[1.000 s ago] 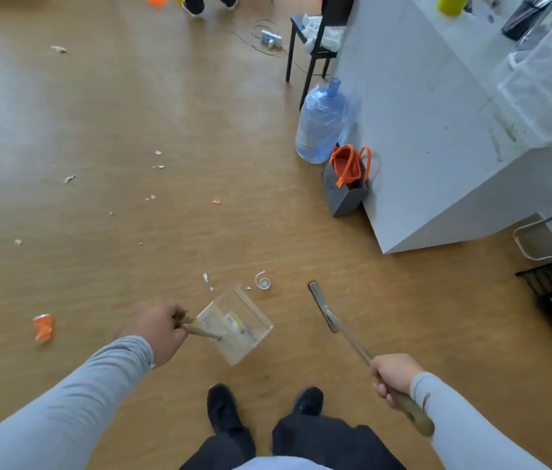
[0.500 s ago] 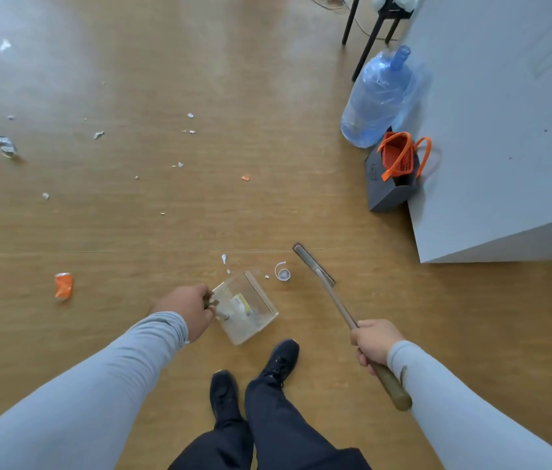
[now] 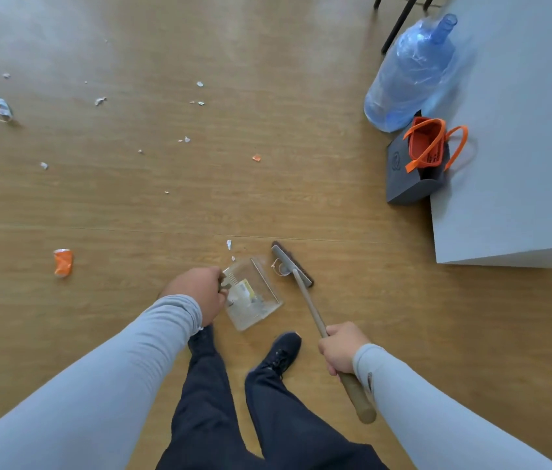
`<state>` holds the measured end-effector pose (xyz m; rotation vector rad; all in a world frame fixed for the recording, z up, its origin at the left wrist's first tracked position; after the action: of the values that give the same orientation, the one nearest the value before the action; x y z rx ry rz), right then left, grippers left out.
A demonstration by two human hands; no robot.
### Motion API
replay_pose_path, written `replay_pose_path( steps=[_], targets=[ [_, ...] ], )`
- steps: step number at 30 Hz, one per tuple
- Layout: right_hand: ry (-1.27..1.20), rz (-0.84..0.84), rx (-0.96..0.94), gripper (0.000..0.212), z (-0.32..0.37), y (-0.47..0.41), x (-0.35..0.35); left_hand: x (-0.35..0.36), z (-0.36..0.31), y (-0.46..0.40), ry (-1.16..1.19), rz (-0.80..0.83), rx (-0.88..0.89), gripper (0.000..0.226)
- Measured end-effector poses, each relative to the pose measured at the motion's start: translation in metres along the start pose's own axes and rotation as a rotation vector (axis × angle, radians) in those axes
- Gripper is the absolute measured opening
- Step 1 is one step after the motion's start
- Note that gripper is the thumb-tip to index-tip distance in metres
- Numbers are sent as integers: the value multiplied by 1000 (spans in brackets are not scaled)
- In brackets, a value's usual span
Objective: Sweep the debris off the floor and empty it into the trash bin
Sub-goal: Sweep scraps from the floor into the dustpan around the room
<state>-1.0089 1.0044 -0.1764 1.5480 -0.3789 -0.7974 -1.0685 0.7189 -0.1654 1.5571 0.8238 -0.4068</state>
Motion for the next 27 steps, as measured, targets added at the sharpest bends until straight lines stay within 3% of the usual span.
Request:
replay_pose_path(
  steps=[5,8,12,16,18,21,27],
  targets=[
    [-214,94,50,43,-10,33,-42,-10,10,-3,12,21,6,29],
    [-141,27,23,56,-9,41,-49,-12,13,-4,16,17,22,27],
    [0,-85,-9,47,7,23,-35,-10,9,-3,10,21,39,23],
    [123,8,11,35,24,14,-10,-8,12,-2,15,14,31,26],
    [177,78,5,41,22,21,-6,-7,14,-1,23,15,29,27],
    [72,134,14,54,4,31,-20,-6,14,1,37,11,36,26],
    [-51,108,-31,62,-27,71,-31,0,22,18,47,1,66,24]
  ],
)
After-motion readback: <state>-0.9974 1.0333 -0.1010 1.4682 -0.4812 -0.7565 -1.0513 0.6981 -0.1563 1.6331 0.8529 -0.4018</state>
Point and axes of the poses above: each hand's wrist, its own y-axis away from the middle knuckle, its own x-axis out of the palm, z = x × y, the point moved 6 cm from there along -y, towards the middle knuckle, and after that the axes turned 3 degrees about x, right-handed, at the moved point
